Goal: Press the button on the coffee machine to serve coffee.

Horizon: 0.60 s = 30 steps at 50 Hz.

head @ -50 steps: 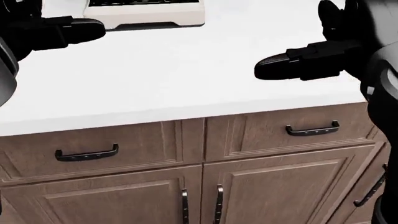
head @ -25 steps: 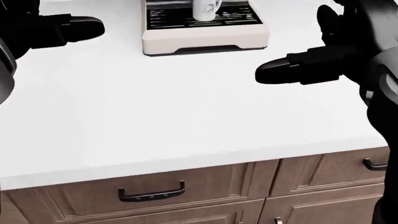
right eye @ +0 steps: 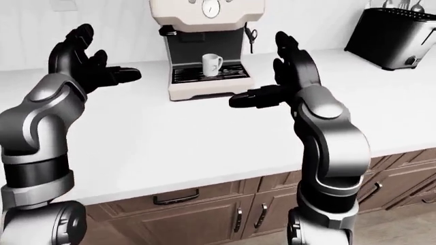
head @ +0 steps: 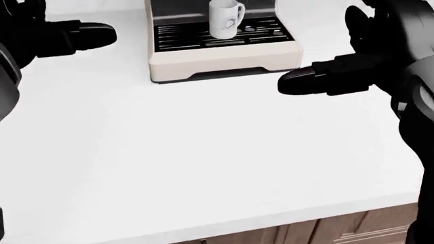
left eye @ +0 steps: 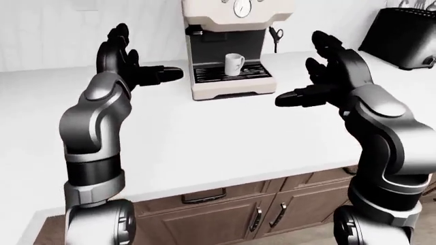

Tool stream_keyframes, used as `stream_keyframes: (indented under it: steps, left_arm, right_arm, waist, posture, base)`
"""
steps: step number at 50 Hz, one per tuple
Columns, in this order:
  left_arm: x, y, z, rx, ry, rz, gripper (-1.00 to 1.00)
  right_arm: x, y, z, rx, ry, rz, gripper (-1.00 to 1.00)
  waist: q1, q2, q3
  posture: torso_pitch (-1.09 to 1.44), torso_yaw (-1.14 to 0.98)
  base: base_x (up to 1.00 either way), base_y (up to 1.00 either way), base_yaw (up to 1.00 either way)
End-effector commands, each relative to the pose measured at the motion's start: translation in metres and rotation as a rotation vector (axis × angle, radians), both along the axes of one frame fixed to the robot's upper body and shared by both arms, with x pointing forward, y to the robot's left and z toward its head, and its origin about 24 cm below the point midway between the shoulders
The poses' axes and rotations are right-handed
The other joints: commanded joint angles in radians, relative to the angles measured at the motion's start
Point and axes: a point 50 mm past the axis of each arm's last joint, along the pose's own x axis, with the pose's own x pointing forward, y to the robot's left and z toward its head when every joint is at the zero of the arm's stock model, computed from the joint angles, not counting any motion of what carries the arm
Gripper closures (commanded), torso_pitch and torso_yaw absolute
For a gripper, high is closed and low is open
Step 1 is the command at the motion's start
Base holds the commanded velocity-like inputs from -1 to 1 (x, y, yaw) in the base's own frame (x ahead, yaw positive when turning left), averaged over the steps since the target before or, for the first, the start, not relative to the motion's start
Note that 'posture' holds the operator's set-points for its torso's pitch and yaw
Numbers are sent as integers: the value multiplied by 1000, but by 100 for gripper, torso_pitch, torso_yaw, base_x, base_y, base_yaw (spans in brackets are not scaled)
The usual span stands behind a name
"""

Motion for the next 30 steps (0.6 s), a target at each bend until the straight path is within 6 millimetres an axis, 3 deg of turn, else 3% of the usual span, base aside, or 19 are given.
stream_keyframes:
  steps: [1,3,4,5,7,9,10,12,14,15,17,18,21,23,24,27,30]
  left_arm:
    - [-3,-4,18,5,-84,-16,-100]
    - [-2,-4,18,6,-83,-16,-100]
    - [-3,-4,20,6,-84,-16,-100]
    - [-4,-4,21,6,-85,-17,-100]
    - [-4,-4,22,5,-85,-16,-100]
    - [-4,-5,21,5,-85,-18,-100]
    - [-3,-5,20,5,-84,-18,-100]
    - [-2,-5,19,5,-84,-19,-100]
    - [-2,-5,18,5,-83,-18,-100]
    - [-2,-5,18,4,-82,-18,-100]
    - [-2,-5,16,4,-81,-18,-100]
    - [-2,-5,16,4,-81,-18,-100]
    - [-2,-5,16,5,-80,-19,-100]
    - [-3,-5,17,5,-79,-19,-100]
    - [-3,-5,16,5,-78,-19,-100]
    - [-4,-5,16,5,-79,-19,-100]
    - [-4,-6,16,5,-78,-21,-100]
  right_arm:
    - [-3,-2,13,-6,-70,-13,-100]
    - [-2,-3,14,-5,-70,-14,-100]
    - [-2,-2,14,-5,-70,-14,-100]
    - [-1,-2,14,-4,-70,-13,-100]
    - [-1,-3,13,-2,-69,-15,-100]
    - [-2,-4,14,-2,-70,-18,-100]
    - [-2,-4,14,-2,-69,-18,-100]
    - [-1,-4,14,-1,-66,-19,-100]
    - [-1,-4,13,1,-63,-25,-100]
    - [0,-4,12,4,-59,-28,-100]
    - [0,-5,11,5,-50,-36,-100]
    - [0,-5,10,7,-50,-37,-100]
    - [0,-5,8,12,-50,-34,-100]
    - [0,-4,8,12,-51,-28,-100]
    - [-1,-4,7,12,-51,-26,-100]
    - [-1,-4,7,11,-50,-28,-100]
    - [-1,-4,8,12,-52,-26,-100]
  waist:
    - [-3,3,-15]
    - [3,-34,-23]
    - [5,-65,-31]
    - [1,-45,-30]
    - [-1,-62,-9]
    - [-9,-51,-28]
    - [-9,-44,-26]
    - [-12,-38,2]
    - [-16,-25,9]
    - [-20,-12,7]
    - [-27,40,-12]
    - [-29,10,-4]
    - [-22,6,-23]
    - [-20,3,-25]
    - [-19,7,-50]
    - [-8,8,-24]
    - [-10,-23,-16]
  posture:
    - [0,0]
    - [0,0]
    - [0,0]
    - [0,0]
    - [0,0]
    - [0,0]
    - [0,0]
    - [0,0]
    - [0,0]
    - [0,0]
    - [0,0]
    - [0,0]
    - [0,0]
    - [0,0]
    - [0,0]
    - [0,0]
    - [0,0]
  base:
    - [24,-1,0]
    - [25,-2,0]
    - [24,-3,0]
    - [24,-2,0]
    - [20,0,0]
    - [12,0,0]
    - [9,0,0]
    - [1,0,0]
    - [0,0,0]
    - [0,0,0]
    - [0,0,0]
    - [0,0,0]
    - [0,0,0]
    - [0,0,0]
    - [8,-2,0]
    - [15,-5,0]
    - [13,0,0]
